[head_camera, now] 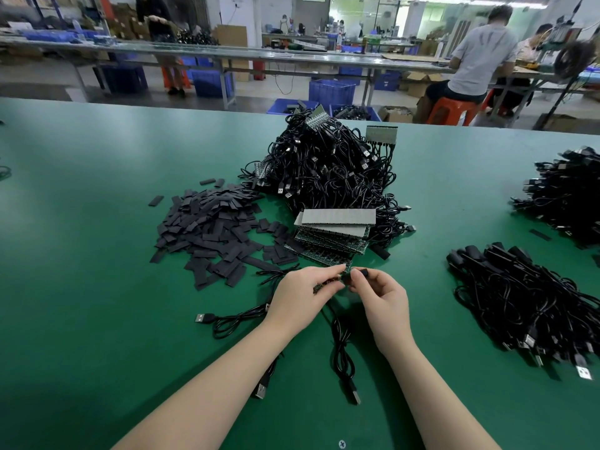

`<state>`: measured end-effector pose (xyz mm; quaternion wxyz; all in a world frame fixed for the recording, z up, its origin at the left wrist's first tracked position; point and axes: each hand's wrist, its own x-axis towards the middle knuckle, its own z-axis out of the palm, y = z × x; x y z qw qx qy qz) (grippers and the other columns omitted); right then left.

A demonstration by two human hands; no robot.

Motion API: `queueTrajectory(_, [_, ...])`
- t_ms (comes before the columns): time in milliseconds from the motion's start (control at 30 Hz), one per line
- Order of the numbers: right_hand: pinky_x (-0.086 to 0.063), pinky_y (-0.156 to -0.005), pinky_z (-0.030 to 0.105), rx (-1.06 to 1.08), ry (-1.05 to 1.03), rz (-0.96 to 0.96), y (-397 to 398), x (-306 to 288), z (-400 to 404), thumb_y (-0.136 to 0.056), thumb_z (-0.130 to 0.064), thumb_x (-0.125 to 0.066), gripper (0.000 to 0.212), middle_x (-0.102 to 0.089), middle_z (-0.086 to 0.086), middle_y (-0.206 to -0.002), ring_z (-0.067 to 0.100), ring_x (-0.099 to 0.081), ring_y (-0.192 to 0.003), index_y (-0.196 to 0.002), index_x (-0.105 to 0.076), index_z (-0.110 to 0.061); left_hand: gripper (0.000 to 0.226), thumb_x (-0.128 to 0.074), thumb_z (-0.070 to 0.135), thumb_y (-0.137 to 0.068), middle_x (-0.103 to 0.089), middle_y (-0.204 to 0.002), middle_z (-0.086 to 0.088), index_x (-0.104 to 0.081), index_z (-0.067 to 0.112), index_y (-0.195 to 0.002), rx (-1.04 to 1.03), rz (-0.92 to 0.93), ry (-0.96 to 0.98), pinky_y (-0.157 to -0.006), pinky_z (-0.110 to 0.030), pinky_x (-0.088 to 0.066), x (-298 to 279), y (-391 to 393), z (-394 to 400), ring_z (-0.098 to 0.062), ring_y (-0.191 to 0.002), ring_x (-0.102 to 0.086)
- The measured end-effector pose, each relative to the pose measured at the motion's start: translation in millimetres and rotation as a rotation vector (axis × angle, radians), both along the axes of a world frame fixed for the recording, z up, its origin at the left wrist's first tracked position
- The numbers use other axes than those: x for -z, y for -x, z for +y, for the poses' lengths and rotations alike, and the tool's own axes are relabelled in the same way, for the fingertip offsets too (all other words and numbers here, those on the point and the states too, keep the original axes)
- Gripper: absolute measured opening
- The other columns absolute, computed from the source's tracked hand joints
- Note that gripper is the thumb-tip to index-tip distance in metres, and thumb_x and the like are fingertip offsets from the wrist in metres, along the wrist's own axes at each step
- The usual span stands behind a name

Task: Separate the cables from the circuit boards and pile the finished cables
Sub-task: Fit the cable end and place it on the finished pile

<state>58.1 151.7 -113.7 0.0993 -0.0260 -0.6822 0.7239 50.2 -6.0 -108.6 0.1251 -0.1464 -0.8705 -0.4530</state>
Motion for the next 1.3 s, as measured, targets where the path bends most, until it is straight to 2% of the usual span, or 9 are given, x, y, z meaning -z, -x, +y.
queueTrajectory(267, [-0.051, -0.066, 0.014, -0.031, -0.033, -0.004, -3.1, -3.3, 0.8, -0.088, -0.020, -0.075, 0.011, -0.076, 0.004, -0.080, 0.009, -0.067, -0.072, -0.077, -0.075, -0.020, 0.035, -0.067, 0.033, -0.089, -0.071, -0.107, 0.019, -0.065, 0.037, -0.123, -0.020, 0.010, -0.001, -0.090, -0.013, -0.045, -1.3, -2.2, 0.3, 0.008, -0.102, -0.061])
queueTrajectory(467, [-0.049, -0.067, 0.011, -0.075, -0.111, 0.012, -5.8, -6.1, -2.4, -0.090, -0.017, -0.073, 0.019, -0.077, -0.006, -0.081, 0.003, -0.068, -0.074, -0.077, -0.078, -0.030, 0.038, -0.067, 0.035, -0.089, -0.072, -0.107, 0.016, -0.063, 0.032, -0.127, -0.044, -0.007, 0.008, -0.089, -0.014, -0.046, -2.0, -4.1, 0.7, 0.006, -0.101, -0.061])
queueTrajectory(633, [-0.050, -0.071, 0.010, -0.037, -0.121, -0.002, -5.6, -5.7, -2.3, -0.089, -0.016, -0.074, 0.017, -0.077, -0.012, -0.086, 0.003, -0.071, -0.082, -0.087, -0.077, -0.032, 0.026, -0.059, 0.053, -0.088, -0.071, -0.092, 0.012, -0.073, 0.033, -0.097, -0.126, -0.041, 0.203, -0.074, -0.023, -0.046, -1.5, -0.9, 2.4, -0.005, -0.086, -0.060])
queueTrajectory(867, [-0.056, -0.066, 0.023, 0.088, -0.030, -0.022, -4.4, -4.7, -0.6, -0.087, -0.022, -0.076, 0.018, -0.075, 0.003, -0.078, 0.013, -0.073, -0.074, -0.100, -0.071, -0.034, 0.027, -0.056, 0.028, -0.095, -0.070, -0.104, 0.009, -0.069, 0.027, -0.119, 0.026, 0.083, 0.222, -0.082, -0.025, -0.050, -1.6, -3.0, 4.4, -0.007, -0.096, -0.060])
queueTrajectory(933, [-0.055, -0.062, 0.021, 0.091, 0.029, -0.018, -4.5, -5.0, 0.3, -0.088, -0.019, -0.076, 0.019, -0.076, 0.003, -0.080, 0.014, -0.074, -0.075, -0.103, -0.072, -0.029, 0.028, -0.057, 0.023, -0.096, -0.070, -0.108, 0.006, -0.068, 0.021, -0.122, 0.021, 0.131, 0.242, -0.086, -0.027, -0.050, -0.9, -3.4, 4.0, -0.011, -0.100, -0.061])
queueTrajectory(1000, [-0.053, -0.062, 0.016, 0.075, 0.071, -0.014, -4.8, -5.4, 0.7, -0.088, -0.016, -0.075, 0.017, -0.077, 0.001, -0.084, 0.014, -0.074, -0.079, -0.103, -0.075, -0.024, 0.028, -0.060, 0.023, -0.095, -0.070, -0.111, 0.005, -0.068, 0.021, -0.122, -0.002, 0.143, 0.226, -0.087, -0.024, -0.048, -1.1, -3.7, 3.7, -0.012, -0.103, -0.061])
queueTrajectory(1067, [-0.053, -0.064, 0.015, 0.062, 0.083, -0.009, -5.0, -5.5, 0.8, -0.088, -0.015, -0.076, 0.019, -0.077, 0.002, -0.085, 0.012, -0.072, -0.080, -0.100, -0.076, -0.030, 0.029, -0.062, 0.027, -0.094, -0.069, -0.113, 0.007, -0.067, 0.025, -0.123, -0.025, 0.097, 0.200, -0.087, -0.019, -0.045, -1.8, -4.2, 3.8, -0.009, -0.105, -0.060])
queueTrajectory(1167, [-0.054, -0.067, 0.016, 0.049, 0.096, 0.009, -5.3, -6.1, 0.0, -0.089, -0.013, -0.075, 0.027, -0.077, -0.002, -0.084, 0.005, -0.069, -0.076, -0.105, -0.072, -0.034, 0.031, -0.063, 0.038, -0.092, -0.068, -0.114, 0.010, -0.067, 0.033, -0.121, -0.087, -0.004, 0.194, -0.086, -0.022, -0.048, -2.9, -3.8, 3.1, -0.006, -0.103, -0.060])
queueTrajectory(1300, [-0.058, -0.081, 0.021, 0.015, 0.106, 0.006, -5.2, -5.2, 1.2, -0.090, -0.013, -0.072, 0.030, -0.078, -0.002, -0.095, 0.007, -0.073, -0.091, -0.116, -0.067, -0.028, 0.027, -0.063, 0.042, -0.090, -0.069, -0.110, 0.013, -0.069, 0.037, -0.115, -0.134, -0.019, 0.226, -0.079, -0.022, -0.050, -3.8, -5.1, 2.9, -0.003, -0.097, -0.062])
